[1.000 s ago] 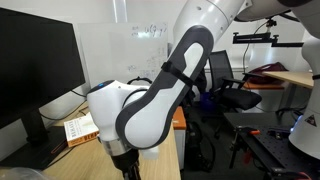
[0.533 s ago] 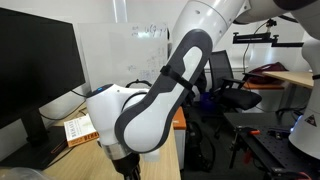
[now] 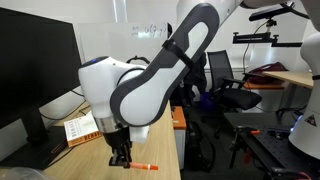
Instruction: Put the orange marker inside the white and green mug
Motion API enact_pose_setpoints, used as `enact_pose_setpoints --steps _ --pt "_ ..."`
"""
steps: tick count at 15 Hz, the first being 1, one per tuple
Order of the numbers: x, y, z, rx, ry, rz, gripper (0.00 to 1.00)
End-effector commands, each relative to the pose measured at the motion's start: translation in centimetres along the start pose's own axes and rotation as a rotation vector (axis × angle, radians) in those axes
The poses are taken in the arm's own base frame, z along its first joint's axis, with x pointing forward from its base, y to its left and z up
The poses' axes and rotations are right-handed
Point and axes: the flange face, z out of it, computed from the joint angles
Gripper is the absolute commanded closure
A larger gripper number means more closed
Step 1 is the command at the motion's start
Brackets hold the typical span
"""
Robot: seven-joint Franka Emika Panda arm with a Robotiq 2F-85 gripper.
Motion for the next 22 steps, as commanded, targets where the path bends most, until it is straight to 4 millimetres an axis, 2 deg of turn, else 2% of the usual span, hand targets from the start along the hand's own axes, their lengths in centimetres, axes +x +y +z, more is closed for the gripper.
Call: enact_pose_setpoints --steps 1,6,9,13,17,22 --pt "-0.9 3.3 -2.9 -0.108 0.084 0.141 0.96" --pt "-0.7 8.4 -4.2 -0.265 0.173 0.366 0.96" --pt "0.0 10.0 -5.0 -0.362 0.239 0.498 0.96" --pt "0.7 11.0 -6.6 -0.468 0.343 0.669 0.96" --pt "1.9 12.5 -6.6 -0.558 0.413 0.850 0.96" --pt "3.3 14.9 -5.3 -0.691 0.493 1.061 0.96"
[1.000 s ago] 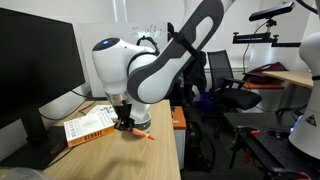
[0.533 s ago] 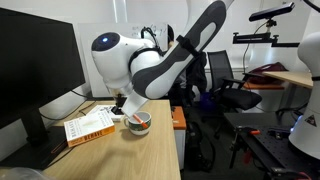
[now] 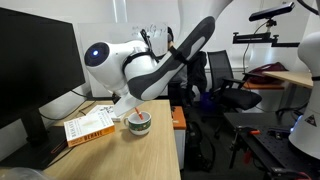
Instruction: Put the orange marker inside the white and green mug
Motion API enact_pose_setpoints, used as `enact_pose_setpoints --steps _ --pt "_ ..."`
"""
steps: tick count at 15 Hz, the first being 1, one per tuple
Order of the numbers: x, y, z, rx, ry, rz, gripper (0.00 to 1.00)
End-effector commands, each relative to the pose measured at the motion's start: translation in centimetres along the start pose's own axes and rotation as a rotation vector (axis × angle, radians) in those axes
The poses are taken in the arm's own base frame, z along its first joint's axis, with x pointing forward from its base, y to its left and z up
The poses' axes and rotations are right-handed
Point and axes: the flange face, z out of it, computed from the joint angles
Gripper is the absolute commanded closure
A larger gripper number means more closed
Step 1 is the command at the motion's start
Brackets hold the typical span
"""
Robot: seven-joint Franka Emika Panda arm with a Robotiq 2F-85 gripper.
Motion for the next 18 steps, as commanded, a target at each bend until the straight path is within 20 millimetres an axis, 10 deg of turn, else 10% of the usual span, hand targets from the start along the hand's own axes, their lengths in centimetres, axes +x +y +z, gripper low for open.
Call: enact_pose_setpoints --steps 1,11,13,18 --pt "1.3 -1.0 1.5 -0.106 0.077 0.150 0.96" --pt "0.2 -4.2 6.9 -0.183 0.063 0.193 0.96" --pt "-1.0 -4.7 7.5 -0.182 0.039 0.169 0.56" --pt "-0.4 -4.6 5.9 -0.166 0.057 0.172 0.31"
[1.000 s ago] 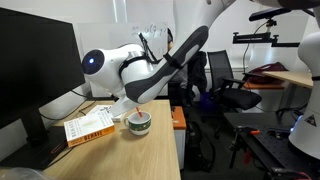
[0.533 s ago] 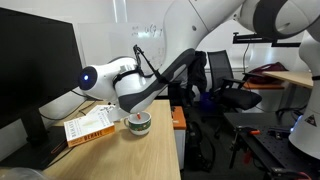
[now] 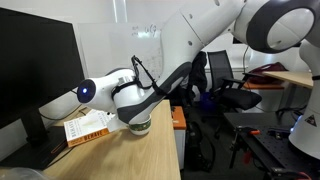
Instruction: Put the orange marker inside the white and green mug
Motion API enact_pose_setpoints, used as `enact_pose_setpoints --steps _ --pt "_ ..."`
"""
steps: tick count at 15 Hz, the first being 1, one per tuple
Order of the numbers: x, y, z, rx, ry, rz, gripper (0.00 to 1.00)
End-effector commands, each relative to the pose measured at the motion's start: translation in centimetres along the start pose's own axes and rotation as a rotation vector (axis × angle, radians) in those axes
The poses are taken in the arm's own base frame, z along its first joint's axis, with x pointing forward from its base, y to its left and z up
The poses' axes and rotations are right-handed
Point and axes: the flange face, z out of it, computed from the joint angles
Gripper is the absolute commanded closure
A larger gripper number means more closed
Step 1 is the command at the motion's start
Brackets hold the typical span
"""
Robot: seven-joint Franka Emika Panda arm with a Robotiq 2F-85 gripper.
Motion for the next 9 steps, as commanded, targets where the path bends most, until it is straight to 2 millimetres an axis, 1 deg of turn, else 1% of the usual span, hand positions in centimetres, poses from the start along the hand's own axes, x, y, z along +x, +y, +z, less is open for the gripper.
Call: enact_pose_setpoints --steps 1,4,6,9 --pt "2.2 0.9 -2.1 -0.001 -0.024 -0.021 0.22" --pt "4.0 2.5 -4.7 0.042 -0.117 -0.115 0.01" --pt "4.8 4.0 -6.3 0.054 -0.194 -0.166 0.00" --pt "5.0 6.7 -7.7 0.028 -0.313 -0.231 0.00"
